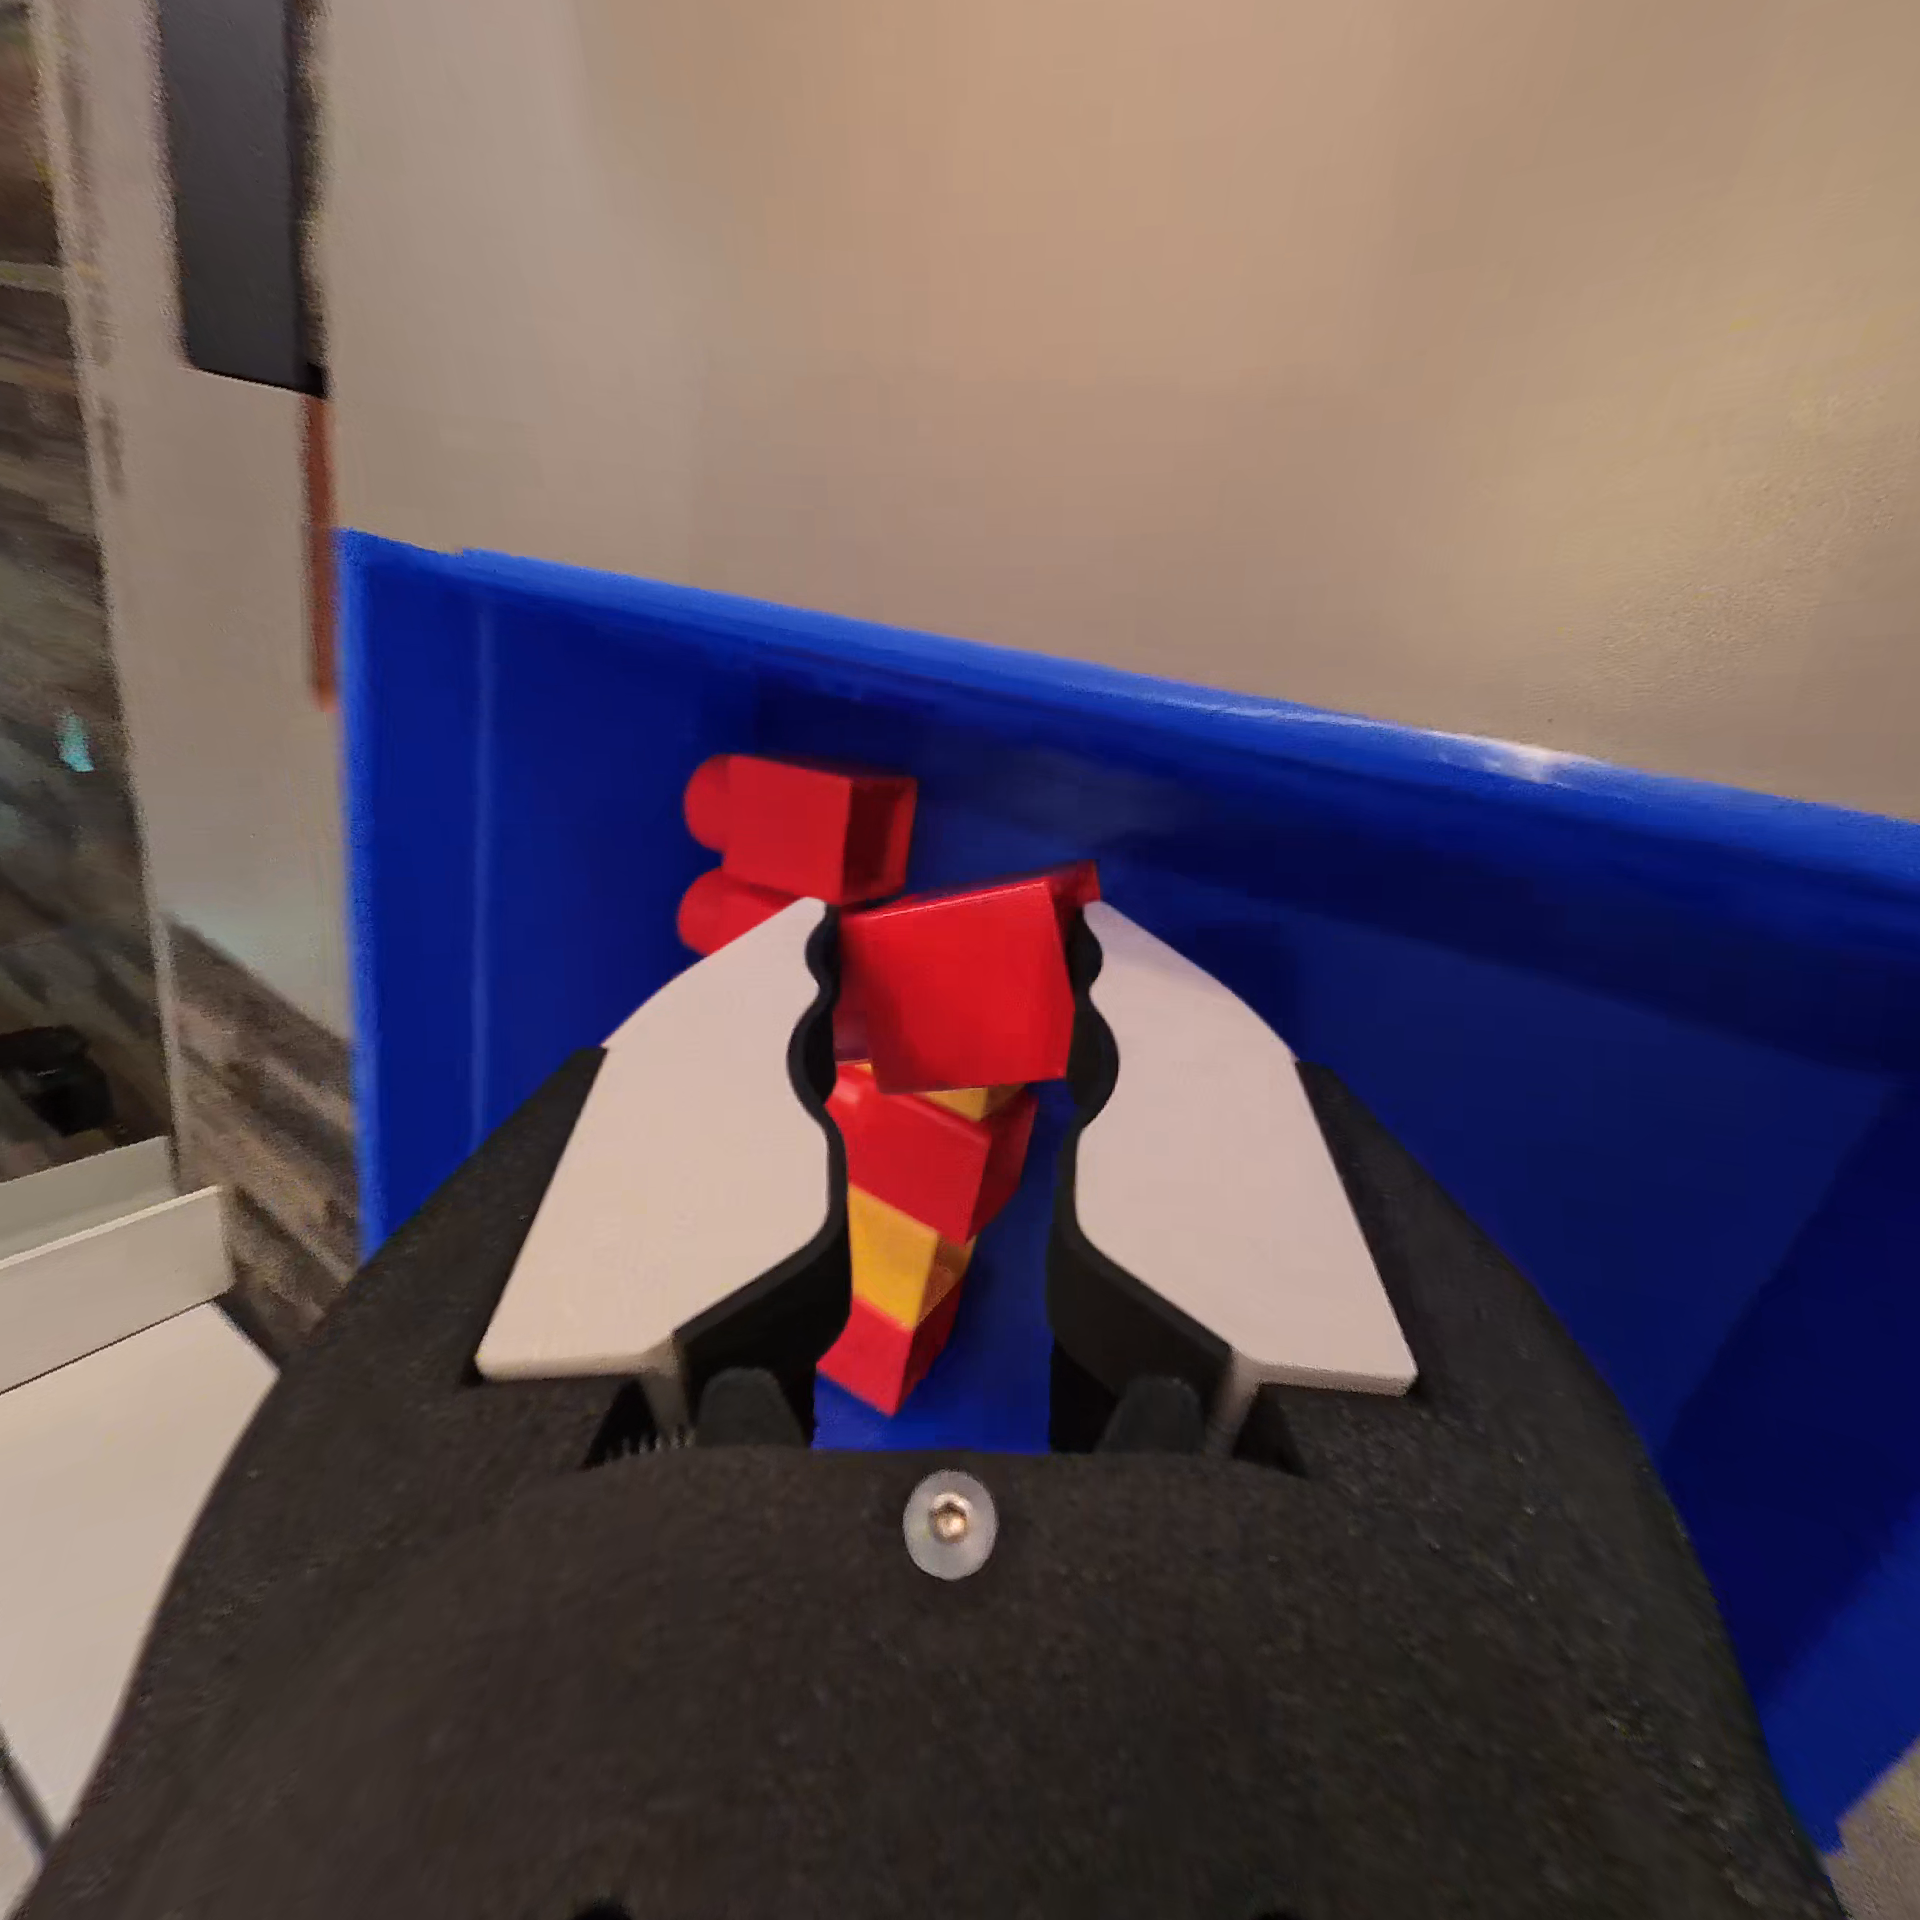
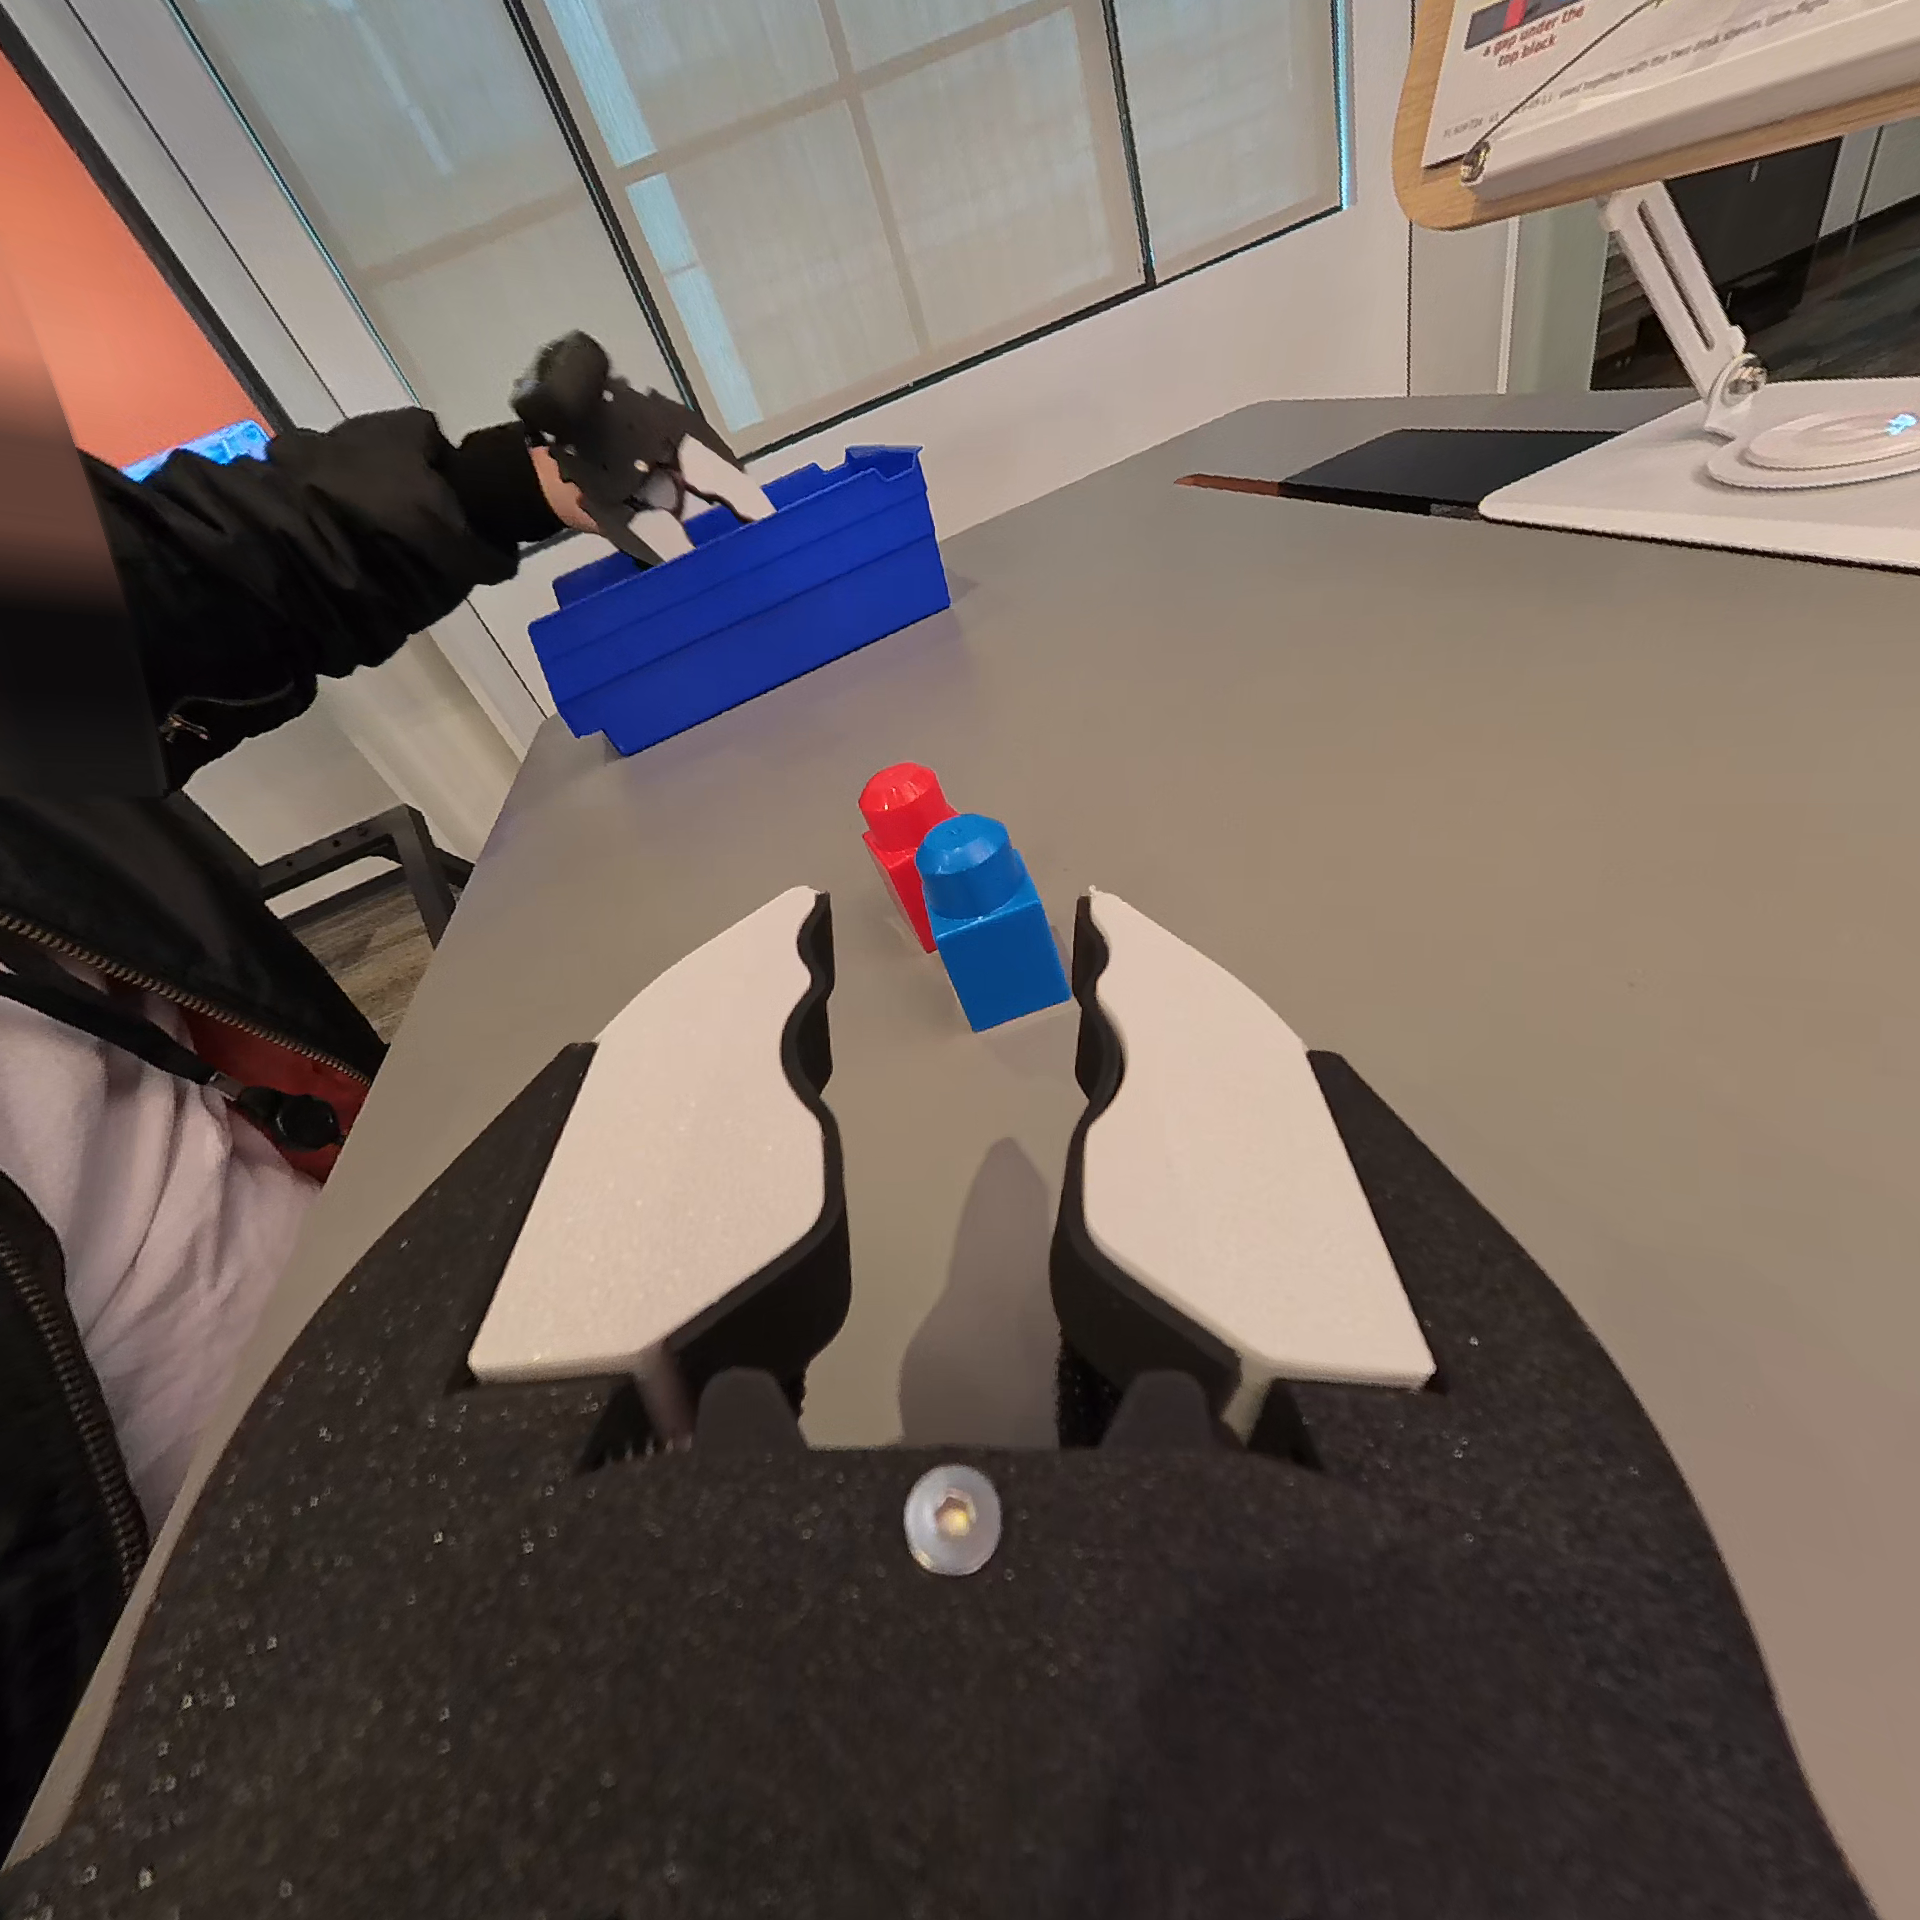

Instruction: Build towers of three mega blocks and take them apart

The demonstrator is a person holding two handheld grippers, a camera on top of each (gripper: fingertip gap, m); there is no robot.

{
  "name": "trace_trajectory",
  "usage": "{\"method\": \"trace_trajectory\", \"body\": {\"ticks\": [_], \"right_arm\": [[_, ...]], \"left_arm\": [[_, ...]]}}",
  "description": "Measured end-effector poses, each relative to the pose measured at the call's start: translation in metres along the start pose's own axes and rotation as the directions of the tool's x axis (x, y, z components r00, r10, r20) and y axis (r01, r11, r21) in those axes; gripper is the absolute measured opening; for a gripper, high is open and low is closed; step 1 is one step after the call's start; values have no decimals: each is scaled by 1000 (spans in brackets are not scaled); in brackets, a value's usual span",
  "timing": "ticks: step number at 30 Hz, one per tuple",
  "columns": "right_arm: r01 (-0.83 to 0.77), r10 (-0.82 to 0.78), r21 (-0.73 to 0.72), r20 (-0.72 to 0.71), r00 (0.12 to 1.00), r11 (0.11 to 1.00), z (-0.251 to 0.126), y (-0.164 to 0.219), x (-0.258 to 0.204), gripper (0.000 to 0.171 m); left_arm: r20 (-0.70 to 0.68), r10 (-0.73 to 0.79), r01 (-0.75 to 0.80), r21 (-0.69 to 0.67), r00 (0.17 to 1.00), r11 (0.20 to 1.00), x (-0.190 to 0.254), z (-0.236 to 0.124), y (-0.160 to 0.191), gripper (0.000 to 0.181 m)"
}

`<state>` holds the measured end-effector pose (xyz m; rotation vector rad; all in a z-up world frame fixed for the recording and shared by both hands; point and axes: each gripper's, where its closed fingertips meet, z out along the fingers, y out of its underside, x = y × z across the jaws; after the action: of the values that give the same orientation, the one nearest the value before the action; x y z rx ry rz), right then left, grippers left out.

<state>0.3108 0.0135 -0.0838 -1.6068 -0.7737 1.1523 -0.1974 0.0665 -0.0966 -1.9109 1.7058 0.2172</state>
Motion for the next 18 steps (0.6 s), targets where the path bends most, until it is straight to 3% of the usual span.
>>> {"method": "trace_trajectory", "body": {"ticks": [4,7,10,15,18], "right_arm": [[-36,40,54,-71,997,998,6,-17,7,41],[-125,149,174,-134,980,977,25,-57,4,36],[-161,177,143,-114,978,977,76,-86,-26,32],[-302,305,-50,72,950,952,188,-104,-91,55],[-341,350,-130,53,935,931,231,-108,-100,64]], "left_arm": [[87,-5,-1,71,996,997,-14,-40,-23,41],[143,26,-45,131,989,990,-19,-68,-61,41],[180,64,-100,200,982,975,-18,-85,-113,41],[196,151,-205,292,969,934,-4,-90,-201,41],[185,187,-236,302,965,923,4,-82,-237,40]]}}
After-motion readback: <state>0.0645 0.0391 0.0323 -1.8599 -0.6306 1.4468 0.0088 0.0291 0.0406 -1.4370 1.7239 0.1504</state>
